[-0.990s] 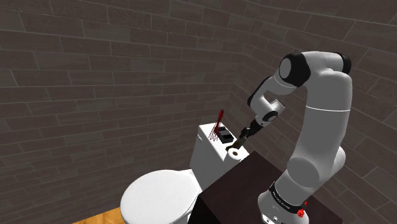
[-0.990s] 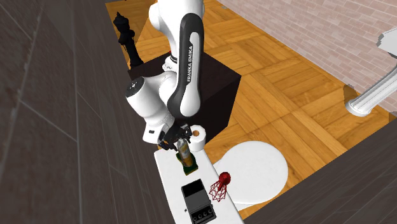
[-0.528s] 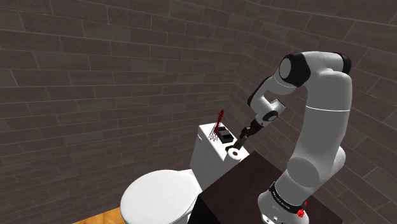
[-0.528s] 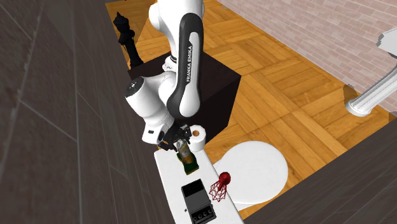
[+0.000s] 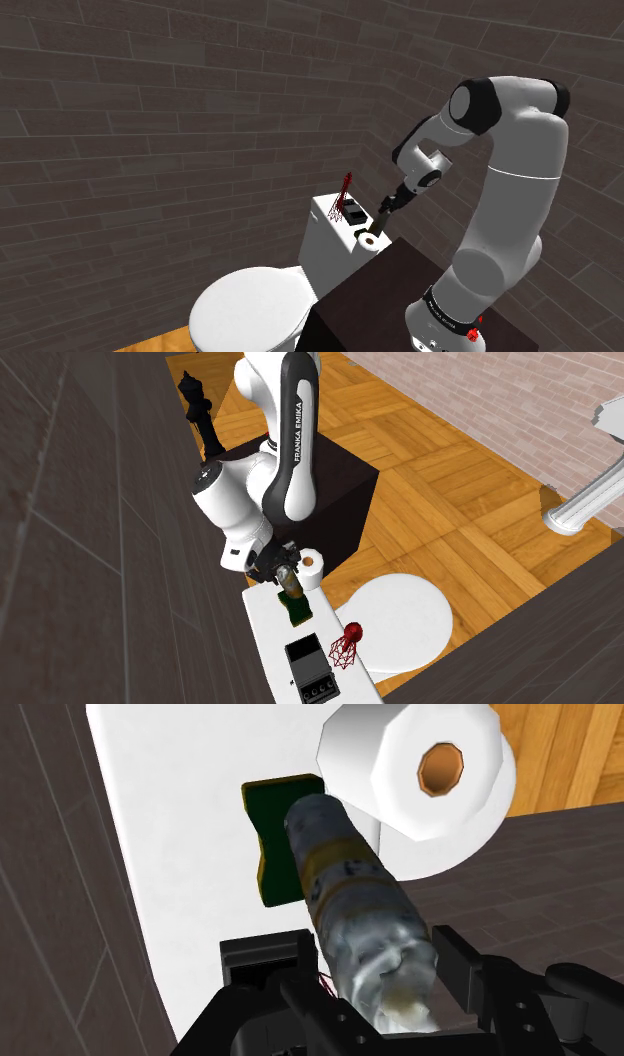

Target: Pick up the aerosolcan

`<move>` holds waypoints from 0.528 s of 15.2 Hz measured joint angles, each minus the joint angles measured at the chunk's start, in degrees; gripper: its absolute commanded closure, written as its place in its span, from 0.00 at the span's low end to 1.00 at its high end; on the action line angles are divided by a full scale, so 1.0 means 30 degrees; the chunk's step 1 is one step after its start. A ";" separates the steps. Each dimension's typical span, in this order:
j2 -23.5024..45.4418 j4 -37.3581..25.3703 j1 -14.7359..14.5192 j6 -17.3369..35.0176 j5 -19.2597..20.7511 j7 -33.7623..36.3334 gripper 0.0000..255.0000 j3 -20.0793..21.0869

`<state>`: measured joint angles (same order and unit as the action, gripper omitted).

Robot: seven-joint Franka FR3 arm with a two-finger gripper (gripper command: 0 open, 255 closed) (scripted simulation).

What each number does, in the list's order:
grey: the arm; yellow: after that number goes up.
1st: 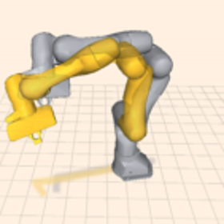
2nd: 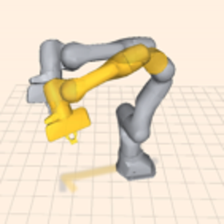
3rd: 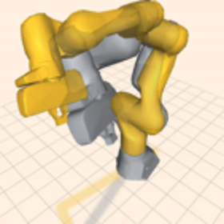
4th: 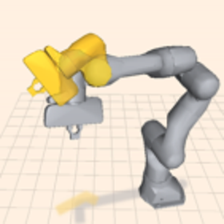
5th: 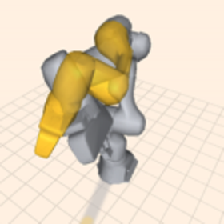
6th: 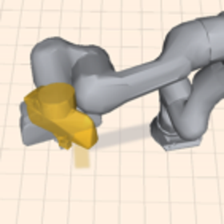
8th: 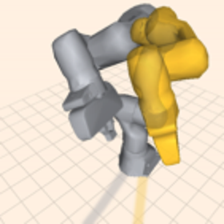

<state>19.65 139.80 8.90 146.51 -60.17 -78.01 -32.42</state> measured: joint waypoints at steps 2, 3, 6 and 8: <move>-0.0585 0.0165 -0.0260 -0.0098 0.0818 0.0674 1.00 -0.0370; -0.0910 0.0251 -0.0440 -0.0129 0.1261 0.1095 1.00 -0.0548; -0.1797 0.0511 -0.0805 -0.0249 0.2487 0.2094 1.00 -0.1067; -0.2491 0.0670 -0.1055 -0.0384 0.3493 0.2892 1.00 -0.1480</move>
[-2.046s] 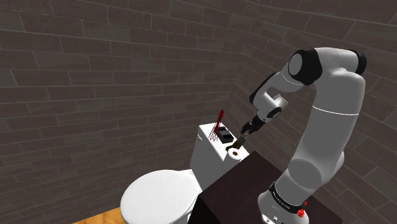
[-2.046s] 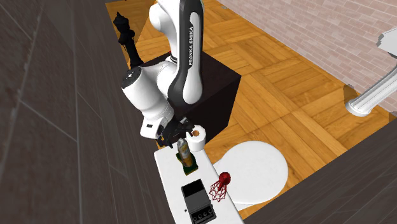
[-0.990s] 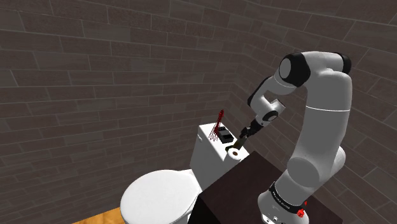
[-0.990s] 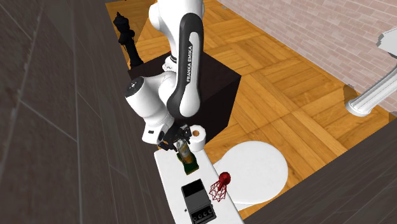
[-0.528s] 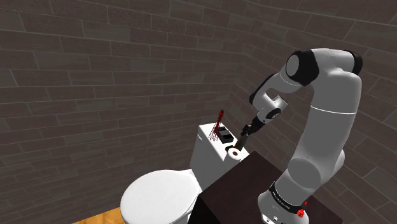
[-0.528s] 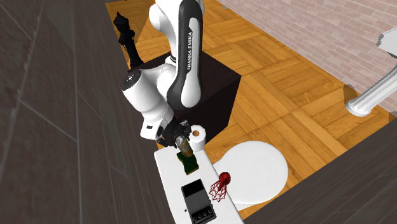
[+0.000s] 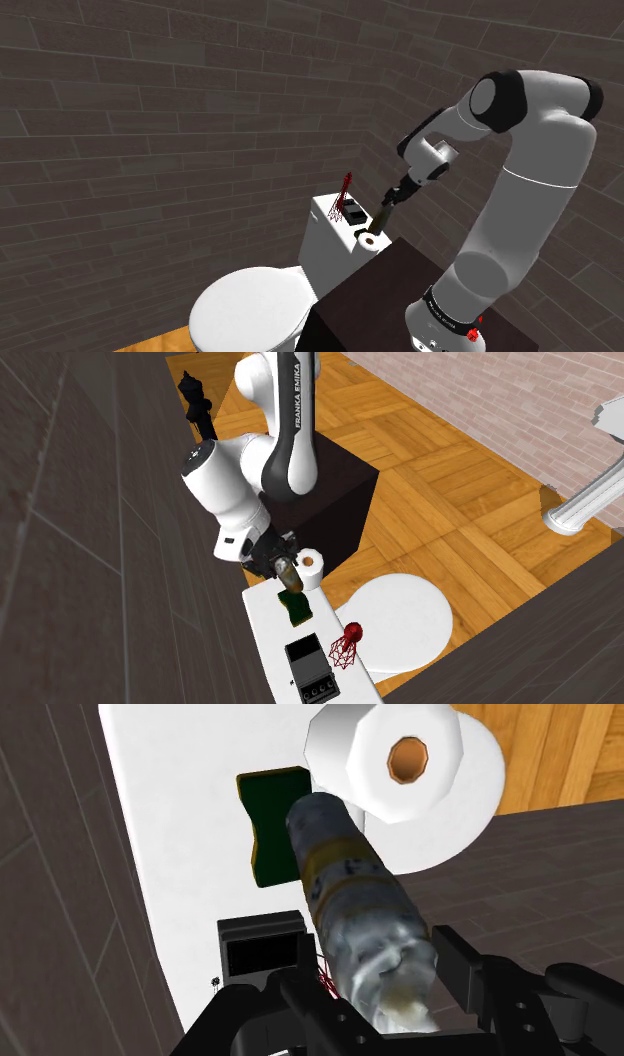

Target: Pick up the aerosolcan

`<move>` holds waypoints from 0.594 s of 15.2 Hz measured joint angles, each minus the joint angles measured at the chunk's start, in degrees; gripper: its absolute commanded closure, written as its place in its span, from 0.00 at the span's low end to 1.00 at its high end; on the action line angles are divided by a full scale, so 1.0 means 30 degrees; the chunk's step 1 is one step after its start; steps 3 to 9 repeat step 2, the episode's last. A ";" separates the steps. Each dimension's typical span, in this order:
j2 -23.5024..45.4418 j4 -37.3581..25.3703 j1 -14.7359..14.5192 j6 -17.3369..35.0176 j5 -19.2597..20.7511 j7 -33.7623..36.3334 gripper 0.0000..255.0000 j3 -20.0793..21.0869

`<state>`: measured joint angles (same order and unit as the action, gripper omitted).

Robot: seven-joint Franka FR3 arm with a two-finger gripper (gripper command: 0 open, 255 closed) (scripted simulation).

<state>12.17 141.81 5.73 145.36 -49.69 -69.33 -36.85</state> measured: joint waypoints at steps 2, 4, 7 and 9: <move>-0.0564 0.0179 -0.0198 -0.0047 0.0771 0.0619 1.00 -0.0273; -0.0564 0.0179 -0.0198 -0.0047 0.0771 0.0619 1.00 -0.0273; -0.0564 0.0179 -0.0198 -0.0047 0.0771 0.0619 1.00 -0.0273; -0.0564 0.0179 -0.0198 -0.0047 0.0771 0.0619 1.00 -0.0273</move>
